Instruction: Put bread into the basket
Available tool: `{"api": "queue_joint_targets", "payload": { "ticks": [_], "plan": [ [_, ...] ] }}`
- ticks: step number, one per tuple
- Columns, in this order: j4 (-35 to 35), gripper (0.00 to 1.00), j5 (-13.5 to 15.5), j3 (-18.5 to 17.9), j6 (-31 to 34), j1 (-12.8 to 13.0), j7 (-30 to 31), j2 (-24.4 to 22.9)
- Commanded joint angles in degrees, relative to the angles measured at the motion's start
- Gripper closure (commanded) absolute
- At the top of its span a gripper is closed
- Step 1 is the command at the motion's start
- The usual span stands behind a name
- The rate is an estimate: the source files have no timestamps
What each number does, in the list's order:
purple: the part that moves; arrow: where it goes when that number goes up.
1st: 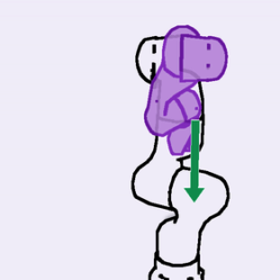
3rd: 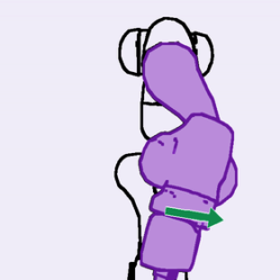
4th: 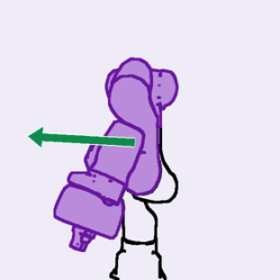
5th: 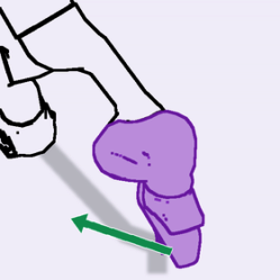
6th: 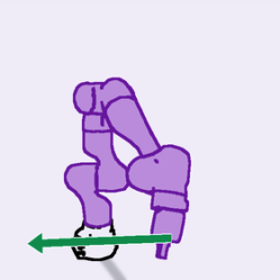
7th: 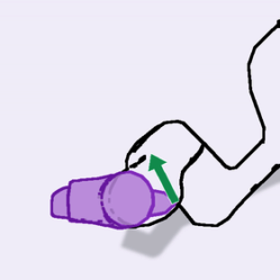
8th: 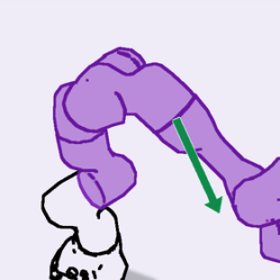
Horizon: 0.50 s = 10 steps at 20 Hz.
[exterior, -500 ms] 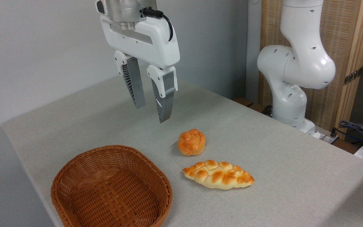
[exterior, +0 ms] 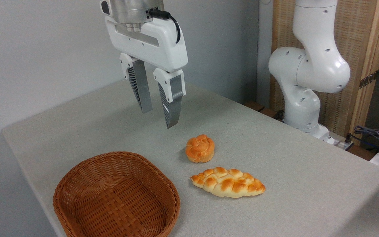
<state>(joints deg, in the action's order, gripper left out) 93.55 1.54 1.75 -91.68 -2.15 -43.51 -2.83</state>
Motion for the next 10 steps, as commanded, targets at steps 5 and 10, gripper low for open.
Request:
{"api": "queue_joint_targets", "payload": {
  "ticks": [5,10],
  "plan": [
    [1.54,0.00,-0.22,0.35,0.89,0.04,-1.05,-0.42],
    [9.18,0.00,-0.31,2.73,0.01,0.04,-1.31,-4.11]
  ]
}}
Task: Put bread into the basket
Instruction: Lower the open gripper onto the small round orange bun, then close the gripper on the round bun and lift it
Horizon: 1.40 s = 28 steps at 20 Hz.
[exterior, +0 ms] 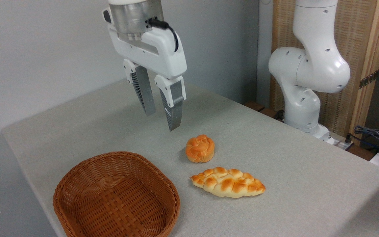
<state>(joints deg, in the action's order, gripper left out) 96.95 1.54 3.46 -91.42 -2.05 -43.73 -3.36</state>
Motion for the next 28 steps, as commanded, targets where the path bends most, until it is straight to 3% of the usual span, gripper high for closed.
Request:
{"api": "queue_joint_targets", "payload": {
  "ticks": [1,7,13,19,20,22,23,24,28],
  "plan": [
    [7.97,0.00,-0.31,1.28,-0.77,0.02,-1.62,-4.54],
    [28.97,0.00,-0.57,4.53,-13.24,0.29,-4.26,-16.05],
    [36.64,0.00,-1.28,5.50,-17.65,1.17,-8.04,-16.24],
    [40.95,0.00,-1.28,9.45,-22.83,1.34,-7.95,-14.04],
    [41.22,0.04,-1.28,9.63,-23.45,1.34,-7.95,-13.60],
    [41.22,0.48,-1.28,9.63,-23.54,1.34,-8.04,-12.90],
    [41.22,0.63,-1.28,9.63,-23.54,1.34,-8.04,-12.72],
    [41.22,0.70,-1.28,9.63,-23.54,1.34,-8.13,-12.72],
    [41.13,0.71,-1.28,9.63,-23.54,1.34,-8.31,-12.72]
  ]
}}
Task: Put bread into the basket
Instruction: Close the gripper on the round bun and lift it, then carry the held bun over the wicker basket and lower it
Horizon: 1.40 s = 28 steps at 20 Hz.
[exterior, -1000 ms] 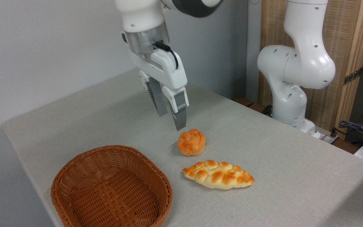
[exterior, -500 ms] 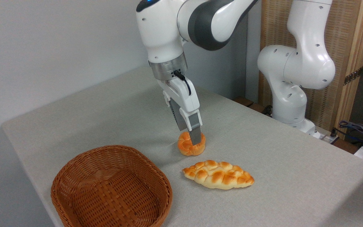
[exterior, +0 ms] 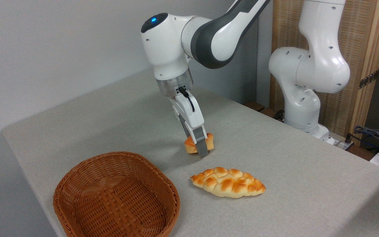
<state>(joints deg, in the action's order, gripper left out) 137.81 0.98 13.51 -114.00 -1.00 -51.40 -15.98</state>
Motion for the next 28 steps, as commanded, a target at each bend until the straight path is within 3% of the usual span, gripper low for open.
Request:
{"api": "queue_joint_targets", "payload": {
  "ticks": [1,8,12,19,21,23,25,28],
  "plan": [
    [0.27,0.71,-0.72,-0.42,-0.87,0.29,-0.89,-0.10],
    [-0.78,0.74,-0.63,-0.42,-0.08,0.38,-0.89,1.13],
    [-4.73,0.75,-0.63,-0.68,1.58,0.38,-0.80,2.09],
    [-22.37,0.75,0.43,-1.82,9.41,0.38,-0.19,9.55],
    [-29.58,0.74,3.31,-3.13,9.41,0.29,-0.36,13.24],
    [-35.39,0.72,6.57,-4.72,8.45,0.29,-0.37,17.37],
    [-38.57,0.68,7.11,-4.73,4.78,0.38,-0.45,20.80],
    [-38.40,0.51,6.49,-4.11,-6.11,0.38,-0.63,24.41]
  ]
}}
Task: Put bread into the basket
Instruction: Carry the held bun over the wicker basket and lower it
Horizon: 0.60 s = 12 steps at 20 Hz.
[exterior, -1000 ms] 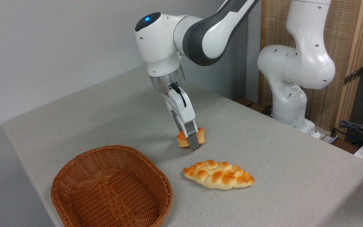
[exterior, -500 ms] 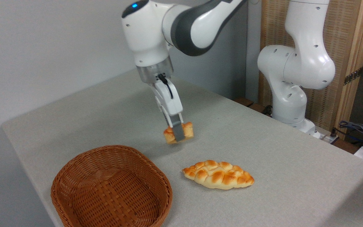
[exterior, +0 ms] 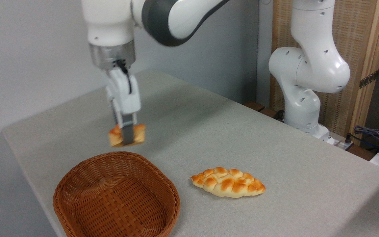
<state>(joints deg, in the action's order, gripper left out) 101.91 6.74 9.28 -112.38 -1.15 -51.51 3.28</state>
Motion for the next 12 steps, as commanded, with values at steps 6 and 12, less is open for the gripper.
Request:
{"api": "queue_joint_targets", "payload": {
  "ticks": [6,12],
  "plan": [
    [-1.19,0.00,-8.90,3.11,-15.15,0.53,-0.69,9.90],
    [-0.74,0.00,-11.04,4.07,-15.15,0.44,-0.69,10.08]
  ]
}}
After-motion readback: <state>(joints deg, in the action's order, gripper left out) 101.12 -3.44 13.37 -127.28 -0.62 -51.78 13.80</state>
